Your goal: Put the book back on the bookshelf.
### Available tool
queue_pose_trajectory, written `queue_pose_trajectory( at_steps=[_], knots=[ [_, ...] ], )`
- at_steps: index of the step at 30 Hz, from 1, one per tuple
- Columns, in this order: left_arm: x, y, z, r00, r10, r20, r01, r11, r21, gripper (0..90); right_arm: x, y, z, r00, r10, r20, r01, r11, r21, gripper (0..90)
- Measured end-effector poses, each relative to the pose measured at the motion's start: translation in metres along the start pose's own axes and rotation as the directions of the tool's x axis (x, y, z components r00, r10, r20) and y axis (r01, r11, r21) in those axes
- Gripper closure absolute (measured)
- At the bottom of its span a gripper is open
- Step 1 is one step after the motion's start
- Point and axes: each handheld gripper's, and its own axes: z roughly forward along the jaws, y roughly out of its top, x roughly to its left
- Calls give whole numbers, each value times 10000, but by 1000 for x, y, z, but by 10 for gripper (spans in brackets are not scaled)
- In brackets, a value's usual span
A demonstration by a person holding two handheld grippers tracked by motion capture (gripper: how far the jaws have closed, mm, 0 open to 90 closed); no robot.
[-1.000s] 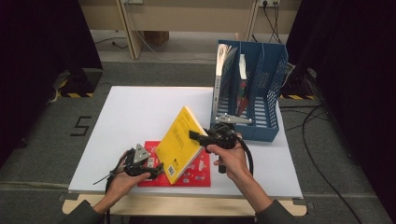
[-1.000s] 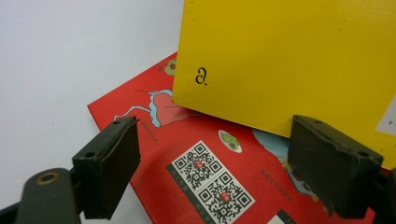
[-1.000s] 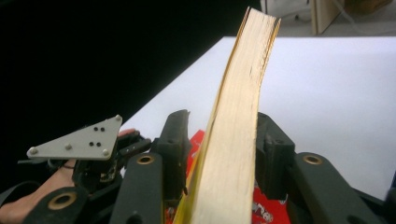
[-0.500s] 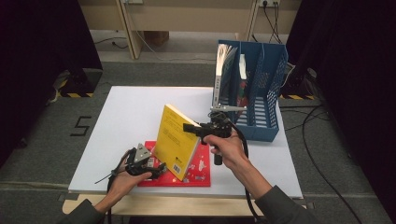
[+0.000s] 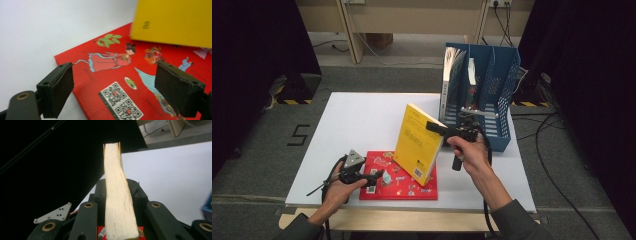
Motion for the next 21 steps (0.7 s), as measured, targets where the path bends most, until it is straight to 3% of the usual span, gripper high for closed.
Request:
queue_pose_trajectory(
  at_steps=[5,9,12,16,21],
  knots=[
    [20,1,-6,9982,-584,-158,580,9980,-235,150,-1,7,-24,9995,5,303,8,9991,-413,724],
    [42,-2,-12,9911,-1258,-432,1240,9915,-405,150,-3,9,-40,9991,20,416,9,9977,-683,729],
    [58,-4,-17,9823,-1713,-763,1664,9838,-667,150,-5,10,-49,9987,43,503,-4,9970,-779,732],
    [67,-8,-20,9781,-1708,-1186,1635,9841,-691,150,-5,9,-55,9978,69,654,-13,9964,-853,731],
    [62,-7,-18,9839,-1281,-1249,1206,9905,-659,150,-3,7,-49,9967,-189,789,249,9968,-761,731]
  ],
)
